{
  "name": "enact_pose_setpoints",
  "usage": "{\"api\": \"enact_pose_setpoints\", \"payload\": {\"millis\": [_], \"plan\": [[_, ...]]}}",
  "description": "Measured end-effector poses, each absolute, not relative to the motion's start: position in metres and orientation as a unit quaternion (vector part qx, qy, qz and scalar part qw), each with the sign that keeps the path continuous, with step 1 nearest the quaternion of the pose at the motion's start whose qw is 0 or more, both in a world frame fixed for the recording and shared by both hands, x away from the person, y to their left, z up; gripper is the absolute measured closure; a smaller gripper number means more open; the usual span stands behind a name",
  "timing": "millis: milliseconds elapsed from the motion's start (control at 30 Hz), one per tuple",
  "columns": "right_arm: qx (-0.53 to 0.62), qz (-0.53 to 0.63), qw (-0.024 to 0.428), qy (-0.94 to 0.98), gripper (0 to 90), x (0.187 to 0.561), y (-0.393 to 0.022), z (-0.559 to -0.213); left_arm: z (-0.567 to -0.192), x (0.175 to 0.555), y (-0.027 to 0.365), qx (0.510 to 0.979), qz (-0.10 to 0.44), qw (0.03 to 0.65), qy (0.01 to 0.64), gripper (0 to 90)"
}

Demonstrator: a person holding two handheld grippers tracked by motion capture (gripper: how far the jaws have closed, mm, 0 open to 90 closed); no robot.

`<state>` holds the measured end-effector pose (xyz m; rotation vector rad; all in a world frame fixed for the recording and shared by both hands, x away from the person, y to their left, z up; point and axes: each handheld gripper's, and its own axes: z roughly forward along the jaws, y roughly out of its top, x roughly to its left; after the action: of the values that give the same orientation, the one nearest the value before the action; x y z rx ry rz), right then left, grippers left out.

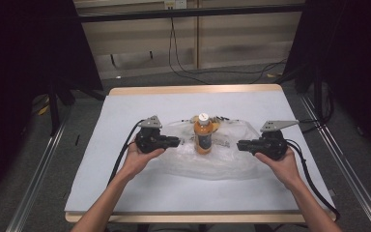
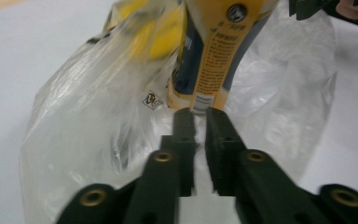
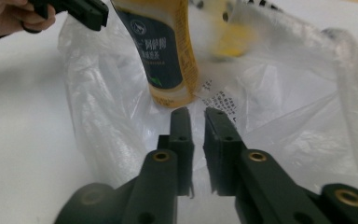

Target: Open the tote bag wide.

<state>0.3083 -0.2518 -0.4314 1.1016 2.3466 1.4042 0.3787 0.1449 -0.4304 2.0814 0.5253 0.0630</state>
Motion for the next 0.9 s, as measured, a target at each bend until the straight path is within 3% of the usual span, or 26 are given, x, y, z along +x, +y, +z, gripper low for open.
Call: {"api": "enact_pose_setpoints", "payload": {"millis": [67, 133, 400, 467, 567, 700, 900], "plan": [[0.38, 0.483, 0.103, 0.782, 60.6, 0.305, -0.254, -0.43, -0.427, 0.372, 0.152, 0.841, 0.034, 0.493, 0.22, 65.9], [0.38, 0.497, 0.104, 0.773, 56.0, 0.301, -0.256, -0.429, -0.423, 0.369, 0.157, 0.834, 0.042, 0.503, 0.223, 60.8], [0.396, 0.511, 0.138, 0.751, 11.7, 0.29, -0.254, -0.424, -0.414, 0.352, 0.171, 0.814, 0.083, 0.523, 0.239, 27.6], [0.403, 0.514, 0.126, 0.747, 9.8, 0.289, -0.255, -0.422, -0.413, 0.346, 0.175, 0.811, 0.099, 0.523, 0.243, 20.0], [0.406, 0.521, 0.147, 0.736, 5.7, 0.281, -0.257, -0.419, -0.41, 0.339, 0.182, 0.811, 0.108, 0.522, 0.243, 13.7], [0.41, 0.527, 0.191, 0.72, 8.5, 0.27, -0.259, -0.416, -0.412, 0.33, 0.192, 0.804, 0.113, 0.528, 0.251, 9.9], [0.441, 0.523, 0.211, 0.699, 9.6, 0.257, -0.27, -0.418, -0.418, 0.316, 0.207, 0.795, 0.128, 0.53, 0.266, 8.1]]}}
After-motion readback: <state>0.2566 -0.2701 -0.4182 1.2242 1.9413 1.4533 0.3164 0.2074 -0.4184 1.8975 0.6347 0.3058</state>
